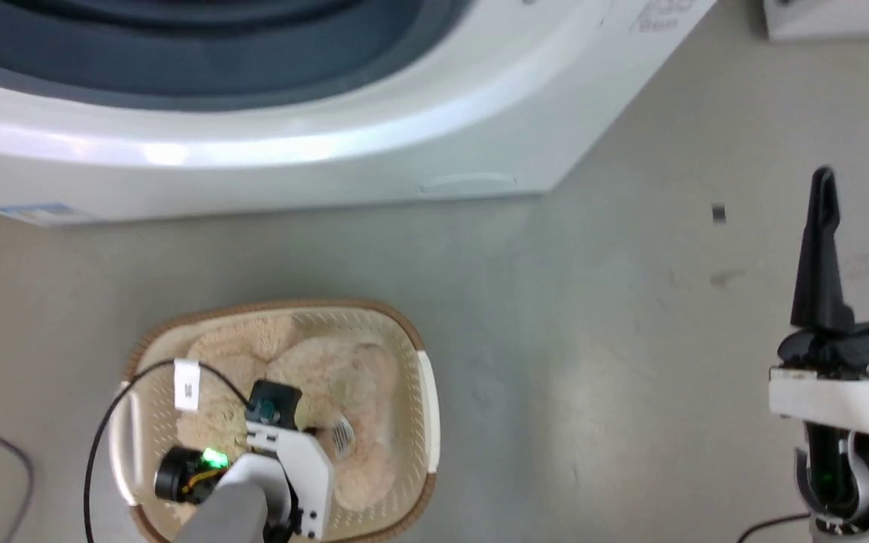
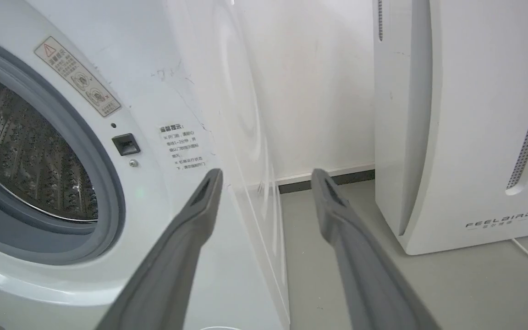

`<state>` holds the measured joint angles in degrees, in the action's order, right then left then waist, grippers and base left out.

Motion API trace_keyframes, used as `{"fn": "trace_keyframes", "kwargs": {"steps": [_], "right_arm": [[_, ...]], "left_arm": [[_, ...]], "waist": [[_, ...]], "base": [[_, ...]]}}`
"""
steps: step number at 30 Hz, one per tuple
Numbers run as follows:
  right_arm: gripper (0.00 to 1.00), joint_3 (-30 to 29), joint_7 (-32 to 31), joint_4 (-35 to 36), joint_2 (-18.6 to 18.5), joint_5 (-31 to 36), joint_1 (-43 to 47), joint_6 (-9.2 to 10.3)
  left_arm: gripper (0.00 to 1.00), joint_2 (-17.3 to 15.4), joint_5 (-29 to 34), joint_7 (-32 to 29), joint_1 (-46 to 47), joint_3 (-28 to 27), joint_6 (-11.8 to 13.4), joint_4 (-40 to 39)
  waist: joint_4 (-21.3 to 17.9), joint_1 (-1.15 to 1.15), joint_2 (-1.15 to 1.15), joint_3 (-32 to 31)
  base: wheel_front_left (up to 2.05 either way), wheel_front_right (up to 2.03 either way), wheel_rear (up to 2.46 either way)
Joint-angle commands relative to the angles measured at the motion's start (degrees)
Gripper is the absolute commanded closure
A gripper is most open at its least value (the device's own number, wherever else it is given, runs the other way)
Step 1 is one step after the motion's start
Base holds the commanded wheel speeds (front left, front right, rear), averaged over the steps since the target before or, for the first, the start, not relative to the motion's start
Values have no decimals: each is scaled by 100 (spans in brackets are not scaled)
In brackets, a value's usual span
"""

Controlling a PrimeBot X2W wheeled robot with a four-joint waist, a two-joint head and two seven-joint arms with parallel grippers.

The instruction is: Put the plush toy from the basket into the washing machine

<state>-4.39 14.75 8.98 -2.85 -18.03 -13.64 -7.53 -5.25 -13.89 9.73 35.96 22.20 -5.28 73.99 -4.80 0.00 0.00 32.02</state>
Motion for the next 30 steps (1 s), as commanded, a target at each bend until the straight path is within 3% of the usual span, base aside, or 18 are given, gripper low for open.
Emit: {"fn": "trace_keyframes", "kwargs": {"steps": [1, 14, 30], "right_arm": [[0, 2, 25, -48, -3, 64, 143, 4], [0, -38, 25, -322, -3, 11, 892, 4], [0, -74, 25, -431, -3, -76, 1373, 4]], "left_arm": [[100, 17, -63, 81, -157, 11, -37, -3], [100, 178, -267, 517, -815, 100, -150, -385], [100, 64, -68, 526, -1607, -254, 223, -2850]], "waist": [[214, 0, 0, -487], [593, 0, 0, -1684], [856, 0, 0, -2347]], "base": [[0, 0, 0], [0, 0, 0], [0, 0, 0]]}}
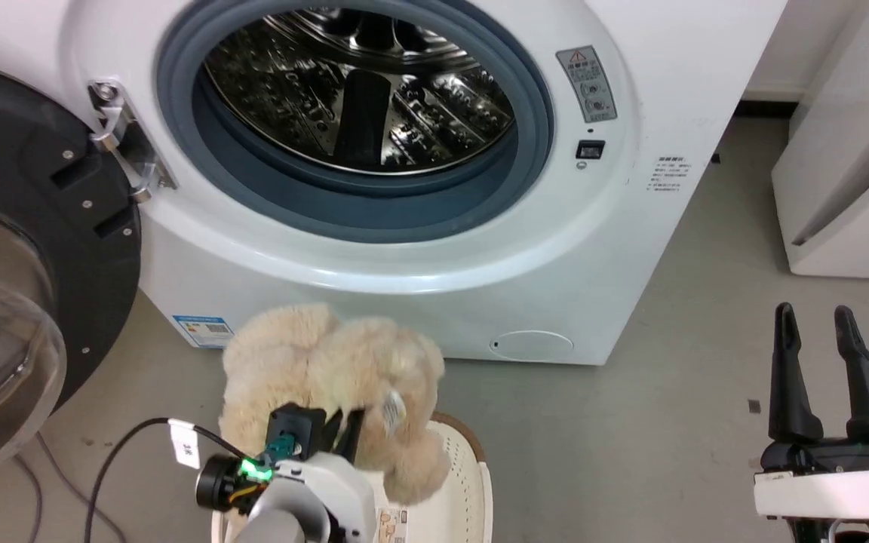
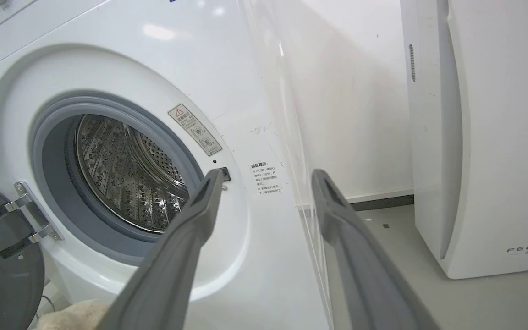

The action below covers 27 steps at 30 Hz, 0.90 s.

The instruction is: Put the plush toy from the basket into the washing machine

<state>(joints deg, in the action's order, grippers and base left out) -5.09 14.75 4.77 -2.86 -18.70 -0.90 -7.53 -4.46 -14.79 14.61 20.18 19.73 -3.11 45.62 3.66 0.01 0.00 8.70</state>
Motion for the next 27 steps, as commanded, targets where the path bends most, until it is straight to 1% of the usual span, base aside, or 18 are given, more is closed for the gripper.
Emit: {"fn": "trace_keyframes", "kwargs": {"steps": [1, 8, 15, 21, 27], "right_arm": [[0, -4, 25, -11, -1, -16, 108, 4], [0, -67, 25, -15, -1, -80, 92, 4], [0, -106, 25, 14, -1, -76, -57, 4], [0, -84, 25, 46, -1, -72, -253, 4], [0, -12, 25, 110, -1, -74, -524, 4]], "left_arm": [[100, -19, 50, 38, -58, -40, 44, -177], [100, -20, 195, 39, -127, -363, 262, -1200], [100, 30, 372, 39, 211, -641, 385, -1845], [100, 70, 455, 39, 756, -882, 401, -1981], [100, 57, 572, 39, 1552, -1137, 373, -1712]], "waist": [[13, -1, 0, -32], [-38, -1, 0, -50], [-194, -1, 0, 201], [-376, -1, 0, 548], [-577, -1, 0, 1036]], "base": [[0, 0, 0], [0, 0, 0], [0, 0, 0], [0, 0, 0], [0, 0, 0]]}}
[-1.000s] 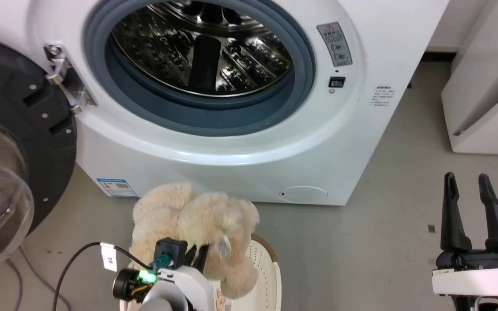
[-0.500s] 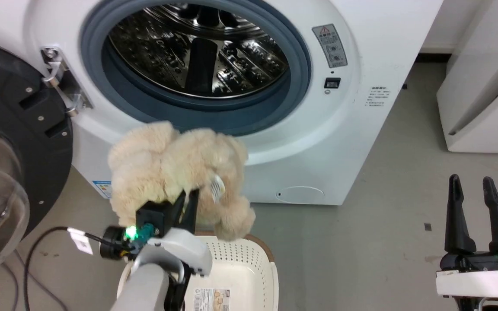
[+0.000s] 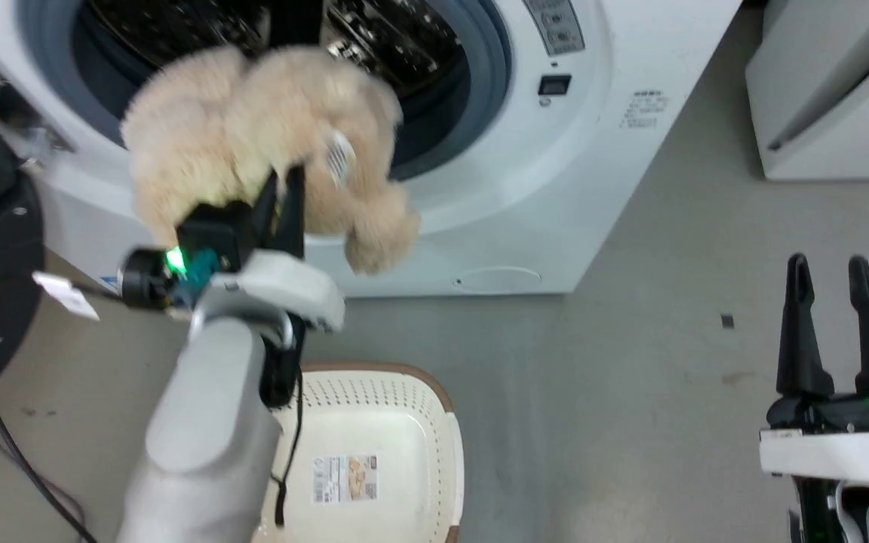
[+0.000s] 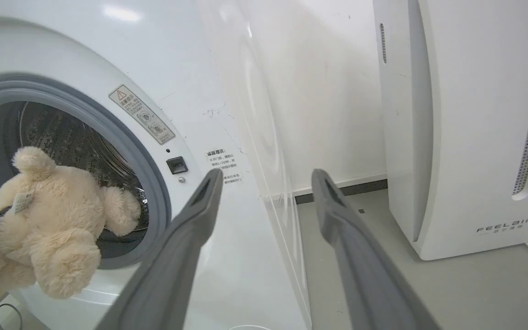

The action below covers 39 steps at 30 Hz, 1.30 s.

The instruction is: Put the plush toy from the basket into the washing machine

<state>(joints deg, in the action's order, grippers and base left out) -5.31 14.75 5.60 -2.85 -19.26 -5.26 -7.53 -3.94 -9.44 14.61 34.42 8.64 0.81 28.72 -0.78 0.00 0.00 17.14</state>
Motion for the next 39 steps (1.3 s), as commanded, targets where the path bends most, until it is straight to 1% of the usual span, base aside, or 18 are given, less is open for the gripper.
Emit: {"fn": "trace_keyframes", "kwargs": {"steps": [1, 5, 11, 14, 22, 32, 37, 38, 39], "right_arm": [[0, 23, 25, 39, -3, -24, -138, 4], [0, 46, 25, 71, -3, -80, -341, 4], [0, 112, 25, 133, -3, -188, -629, 4], [0, 123, 25, 160, -3, -242, -776, 4], [0, 158, 25, 241, -3, -387, -1095, 4], [0, 244, 25, 315, -3, -493, -1336, 4], [0, 225, 25, 304, -3, -512, -1328, 4], [0, 227, 25, 298, -3, -504, -1322, 4], [0, 230, 25, 291, -3, -492, -1315, 4]], "left_arm": [[100, -7, 62, 39, 271, -71, -22, 30], [100, -106, 140, 39, 832, -271, -41, 227], [100, -367, 265, 39, 1672, -537, -58, 608], [100, -455, 329, 39, 2049, -636, 2, 748], [100, -861, 386, 39, 3041, -923, 94, 1286], [100, -1271, 380, 39, 4209, -1154, 127, 1685], [100, -1411, 459, 39, 4408, -1132, 64, 1752], [22, -1411, 451, 39, 4406, -1144, 66, 1795], [0, -1394, 434, 39, 4382, -1139, 23, 1879]], "waist": [[-180, 0, 0, 280], [-382, 0, 0, 629], [-693, 0, 0, 1195], [-823, 0, 0, 1465], [-1153, 0, 0, 2131], [-1382, 0, 0, 2650], [-1402, 0, 0, 2696], [-1393, 0, 0, 2683], [-1379, 0, 0, 2654]], "base": [[0, 0, 0], [0, 0, 0], [0, 0, 0], [0, 0, 0], [0, 0, 0], [0, 0, 0], [0, 0, 0], [0, 0, 0], [0, 0, 0]]}}
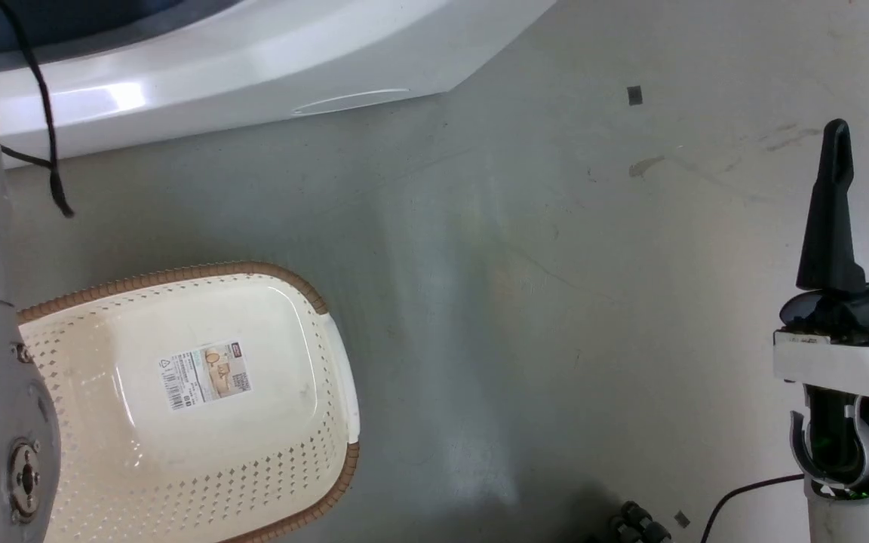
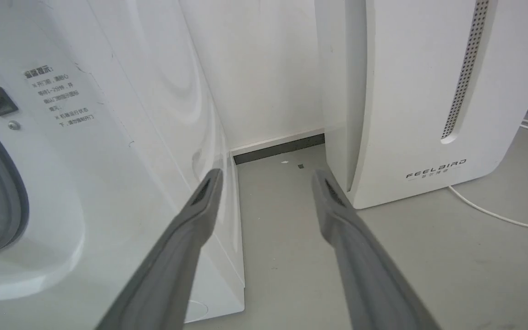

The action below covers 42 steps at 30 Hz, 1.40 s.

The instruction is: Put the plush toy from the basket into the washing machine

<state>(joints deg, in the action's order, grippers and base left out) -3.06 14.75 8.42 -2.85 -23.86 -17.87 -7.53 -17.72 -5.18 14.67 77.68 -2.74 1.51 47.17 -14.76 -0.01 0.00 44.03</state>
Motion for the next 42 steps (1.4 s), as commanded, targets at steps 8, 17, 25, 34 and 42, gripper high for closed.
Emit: {"fn": "trace_keyframes", "kwargs": {"steps": [8, 17, 25, 34, 42], "right_arm": [[0, 43, 25, -30, -3, 94, 24, 4], [0, -72, 25, -156, -3, 372, 262, 4], [0, -62, 25, -245, -3, 620, 523, 4], [0, -174, 25, -391, -3, 899, 1082, 4], [0, -291, 25, -543, -3, 997, 1525, 4]], "left_arm": [[0, 211, -45, 33, -626, -67, -77, -98], [0, 735, 111, 33, -2030, -10, 170, -723], [0, 1097, 78, 33, -3159, -101, 158, -1566], [0, 1356, 200, 33, -4757, 35, 56, -2591], [0, 1466, 122, 33, -6059, 219, 67, -3380]], "waist": [[218, 1, 0, -525], [663, 1, 0, -1304], [965, 1, 0, -1927], [1317, 1, 0, -2783], [1545, 1, 0, -3388]], "base": [[0, 0, 0], [0, 0, 0], [0, 0, 0], [0, 0, 0], [0, 0, 0]]}}
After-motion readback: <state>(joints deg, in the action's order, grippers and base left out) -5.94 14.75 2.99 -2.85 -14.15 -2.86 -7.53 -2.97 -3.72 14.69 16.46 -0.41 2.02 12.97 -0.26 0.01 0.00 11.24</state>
